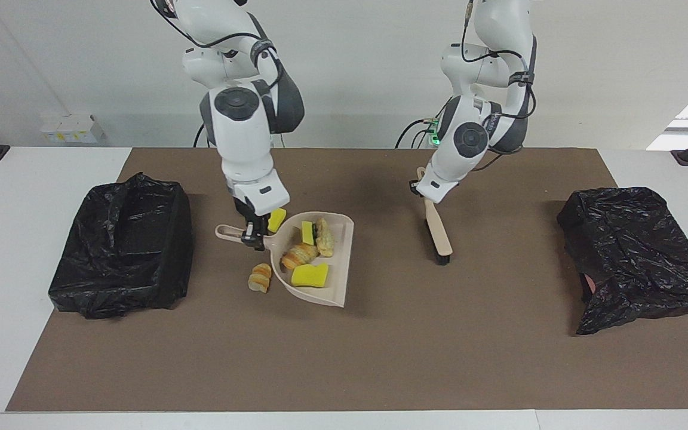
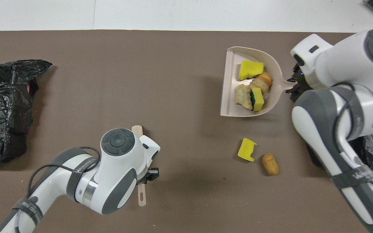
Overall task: Sweep and dump trash in bin
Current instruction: 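Carry the dustpan to the black bag with the right gripper and tip it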
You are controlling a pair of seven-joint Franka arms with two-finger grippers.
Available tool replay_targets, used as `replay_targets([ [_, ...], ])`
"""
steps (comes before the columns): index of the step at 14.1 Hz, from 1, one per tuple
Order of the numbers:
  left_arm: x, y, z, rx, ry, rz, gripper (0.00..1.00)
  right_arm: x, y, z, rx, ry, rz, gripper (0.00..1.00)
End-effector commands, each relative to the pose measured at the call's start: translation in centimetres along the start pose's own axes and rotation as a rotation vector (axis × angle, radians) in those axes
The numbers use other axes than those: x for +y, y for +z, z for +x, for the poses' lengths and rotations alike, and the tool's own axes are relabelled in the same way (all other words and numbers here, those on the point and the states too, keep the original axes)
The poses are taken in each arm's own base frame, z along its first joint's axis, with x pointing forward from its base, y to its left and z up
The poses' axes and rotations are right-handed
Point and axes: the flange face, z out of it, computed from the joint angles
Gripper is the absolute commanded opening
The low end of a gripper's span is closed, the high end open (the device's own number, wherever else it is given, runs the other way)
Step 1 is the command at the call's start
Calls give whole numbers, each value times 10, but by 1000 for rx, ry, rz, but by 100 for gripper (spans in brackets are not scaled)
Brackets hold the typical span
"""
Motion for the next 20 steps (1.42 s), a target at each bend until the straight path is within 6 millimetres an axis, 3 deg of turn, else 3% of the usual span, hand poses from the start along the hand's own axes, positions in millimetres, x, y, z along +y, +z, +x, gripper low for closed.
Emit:
replay_targets([
  [1,17,8,-43,8,20,-76,0,-3,-16,-69,10,-39,-3,0],
  [3,30,16,-62,29,15,-119,0,-7,-14,-126,11,-51,32,0],
  [5,31,20,-66,30,-22,-135,0,-20,-13,-176,-18,-3,52,0],
  [8,29,31,-65,7,-61,-147,0,-33,-9,-202,-152,-36,79,0],
  [9,30,30,-64,8,-66,-149,56,-37,-10,-207,-228,-55,84,0],
  [10,32,29,-62,3,-91,-148,100,-39,-7,-211,-285,-69,89,0],
  [13,28,5,-45,18,-143,-185,100,-50,-2,-217,-445,-70,104,0],
  [16,-14,-19,-2,19,-247,-219,100,-58,-2,-211,-561,-95,66,0],
  [18,-52,-41,36,22,-342,-256,100,-64,-3,-179,-671,-150,40,0],
  [20,-82,-62,62,62,-338,-246,100,-70,-6,-172,-730,-163,27,0],
])
